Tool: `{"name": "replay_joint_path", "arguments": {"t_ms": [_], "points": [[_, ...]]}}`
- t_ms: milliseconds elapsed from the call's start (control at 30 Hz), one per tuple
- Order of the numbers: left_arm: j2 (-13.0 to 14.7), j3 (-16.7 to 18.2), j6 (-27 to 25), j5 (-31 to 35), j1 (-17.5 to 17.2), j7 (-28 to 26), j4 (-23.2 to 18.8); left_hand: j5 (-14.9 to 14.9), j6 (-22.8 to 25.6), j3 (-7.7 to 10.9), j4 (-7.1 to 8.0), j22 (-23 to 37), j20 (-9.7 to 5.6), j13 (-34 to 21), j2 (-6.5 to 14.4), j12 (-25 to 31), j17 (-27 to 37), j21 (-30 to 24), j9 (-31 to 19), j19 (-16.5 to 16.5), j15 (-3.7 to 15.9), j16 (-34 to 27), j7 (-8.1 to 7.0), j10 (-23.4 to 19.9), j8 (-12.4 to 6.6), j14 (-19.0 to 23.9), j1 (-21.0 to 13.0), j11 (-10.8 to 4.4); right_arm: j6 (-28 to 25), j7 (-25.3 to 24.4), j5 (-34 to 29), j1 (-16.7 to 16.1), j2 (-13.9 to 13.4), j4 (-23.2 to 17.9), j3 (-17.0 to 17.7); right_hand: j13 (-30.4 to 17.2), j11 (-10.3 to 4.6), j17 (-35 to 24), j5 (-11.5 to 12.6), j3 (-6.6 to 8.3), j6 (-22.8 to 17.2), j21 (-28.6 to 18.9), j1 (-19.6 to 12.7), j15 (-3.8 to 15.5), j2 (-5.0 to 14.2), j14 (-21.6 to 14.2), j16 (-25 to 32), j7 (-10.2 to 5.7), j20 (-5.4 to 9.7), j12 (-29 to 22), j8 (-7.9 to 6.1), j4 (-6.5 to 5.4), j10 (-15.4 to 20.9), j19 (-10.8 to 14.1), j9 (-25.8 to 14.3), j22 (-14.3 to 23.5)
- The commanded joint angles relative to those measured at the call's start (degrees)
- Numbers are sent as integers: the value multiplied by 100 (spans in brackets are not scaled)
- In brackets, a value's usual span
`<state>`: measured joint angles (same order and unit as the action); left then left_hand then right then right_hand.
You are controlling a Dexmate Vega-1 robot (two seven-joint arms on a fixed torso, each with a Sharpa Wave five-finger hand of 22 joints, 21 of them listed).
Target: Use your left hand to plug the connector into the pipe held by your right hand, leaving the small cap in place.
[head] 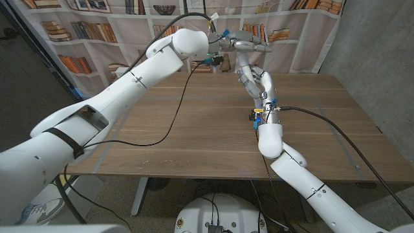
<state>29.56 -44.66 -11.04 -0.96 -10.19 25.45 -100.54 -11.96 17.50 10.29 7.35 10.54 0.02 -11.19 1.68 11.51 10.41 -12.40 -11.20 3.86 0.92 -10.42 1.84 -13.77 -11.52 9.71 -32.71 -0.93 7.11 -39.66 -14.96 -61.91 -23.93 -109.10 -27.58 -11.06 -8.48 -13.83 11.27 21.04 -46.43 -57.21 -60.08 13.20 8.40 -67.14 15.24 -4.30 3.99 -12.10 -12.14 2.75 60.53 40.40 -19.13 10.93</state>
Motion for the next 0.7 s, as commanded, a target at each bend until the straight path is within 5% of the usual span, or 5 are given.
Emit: {"name": "replay_joint_path", "arguments": {"t_ms": [33, 300, 700], "points": [[163, 277, -3, -232, -98, -209, -236, -18, -6, -28, 3, 18, 34, -10, -9, -6, 6, 27, -2, 7, 19, -31, -34, 18, -4, -3, -8, -4, -212, 122, 32, -62, -78, -122, -5, -29, -2, -1, -5, 255, -348, -18, -119, 14, 144, 36, -21, -379, 816, -43, -13, -255, 58, 50, -12, -2], [383, 601, 170, -691, -315, -217, -198, -20, -17, -34, -2, 18, 34, -9, -8, -3, 6, 31, -1, -3, 19, -34, -41, 14, -1, 1, -7, -4, -543, 214, 50, -52, -91, -155, -41, -29, -16, 4, -11, 254, -359, -12, -109, 12, 131, 35, -27, -392, 816, -47, -11, -257, 69, 31, -8, -5], [1182, 1449, 710, -1477, -1299, -532, -332, -21, -14, -45, -10, 18, 55, -7, -8, 18, 5, 32, -1, -4, 8, -54, -44, -36, -4, 51, -3, 12, -1093, 370, 254, -37, -228, -176, -20, -30, -46, 8, -21, 251, -368, -10, -82, 11, 126, 60, -44, -390, 817, -44, -3, -270, 64, 8, -1, -4]]}}
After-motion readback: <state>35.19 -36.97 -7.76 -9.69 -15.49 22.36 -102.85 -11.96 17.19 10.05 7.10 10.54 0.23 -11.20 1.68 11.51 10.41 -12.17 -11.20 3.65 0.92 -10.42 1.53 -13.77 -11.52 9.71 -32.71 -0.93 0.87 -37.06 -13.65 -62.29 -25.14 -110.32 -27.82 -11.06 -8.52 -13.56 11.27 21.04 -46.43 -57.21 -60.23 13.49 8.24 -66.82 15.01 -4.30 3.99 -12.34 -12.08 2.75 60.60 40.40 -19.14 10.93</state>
